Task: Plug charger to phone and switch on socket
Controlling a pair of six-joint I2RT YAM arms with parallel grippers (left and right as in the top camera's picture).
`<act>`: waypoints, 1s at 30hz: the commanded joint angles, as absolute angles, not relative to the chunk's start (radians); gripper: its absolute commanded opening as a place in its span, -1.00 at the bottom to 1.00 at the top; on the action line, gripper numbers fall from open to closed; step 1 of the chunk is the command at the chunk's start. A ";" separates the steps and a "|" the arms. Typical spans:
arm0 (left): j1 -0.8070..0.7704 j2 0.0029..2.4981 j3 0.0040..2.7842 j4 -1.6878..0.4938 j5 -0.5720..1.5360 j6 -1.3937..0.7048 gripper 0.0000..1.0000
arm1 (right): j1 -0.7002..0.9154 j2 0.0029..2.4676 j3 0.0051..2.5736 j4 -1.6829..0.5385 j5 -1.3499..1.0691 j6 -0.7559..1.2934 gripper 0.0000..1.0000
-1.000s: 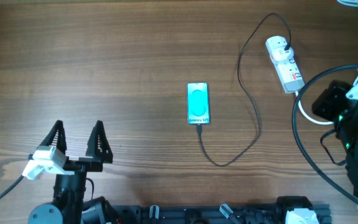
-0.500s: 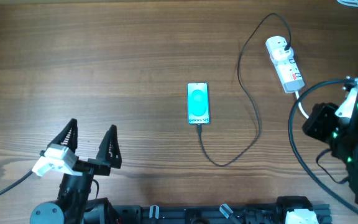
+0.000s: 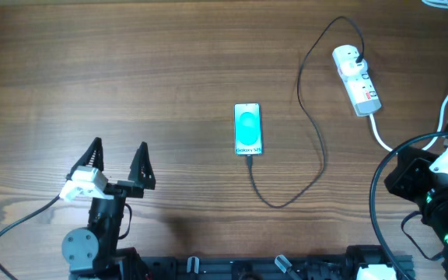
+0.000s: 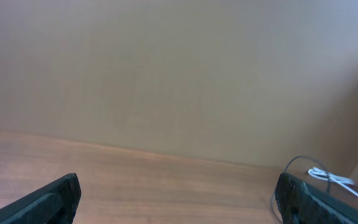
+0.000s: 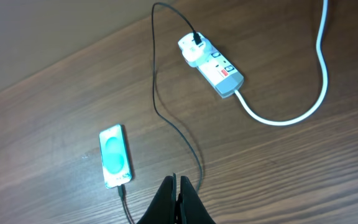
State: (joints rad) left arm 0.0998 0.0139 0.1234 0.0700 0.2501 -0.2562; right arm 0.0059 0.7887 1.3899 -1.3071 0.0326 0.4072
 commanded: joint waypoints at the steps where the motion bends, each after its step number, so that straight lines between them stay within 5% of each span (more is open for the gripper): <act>1: 0.095 0.005 0.057 0.098 0.233 -0.243 1.00 | 0.010 0.778 1.393 -1.312 0.020 0.421 -0.91; 22: 0.096 0.012 0.006 -0.054 0.234 -0.247 1.00 | 0.010 0.779 1.393 -1.306 -0.037 0.421 -0.91; 23: 0.096 0.012 0.006 -0.054 0.234 -0.247 1.00 | 0.010 0.779 1.393 -1.311 -0.068 0.424 -0.73; 24: 0.096 0.012 0.006 -0.054 0.234 -0.247 1.00 | 0.010 0.779 1.393 -1.324 -0.113 0.433 -0.14; 26: 0.096 0.012 0.006 -0.054 0.234 -0.247 1.00 | 0.010 0.779 1.393 -1.379 -0.167 0.479 0.00; 28: 0.096 0.012 0.006 -0.054 0.234 -0.247 1.00 | 0.010 0.780 1.393 -1.449 -0.147 0.498 1.00; 30: 0.096 0.012 0.006 -0.054 0.234 -0.247 1.00 | 0.010 0.780 1.393 -1.479 -0.154 0.509 0.99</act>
State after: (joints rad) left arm 0.0998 0.0158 0.0101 -0.0502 0.2432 -0.2562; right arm 0.0059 0.7876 1.3899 -1.4525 -0.1226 0.4698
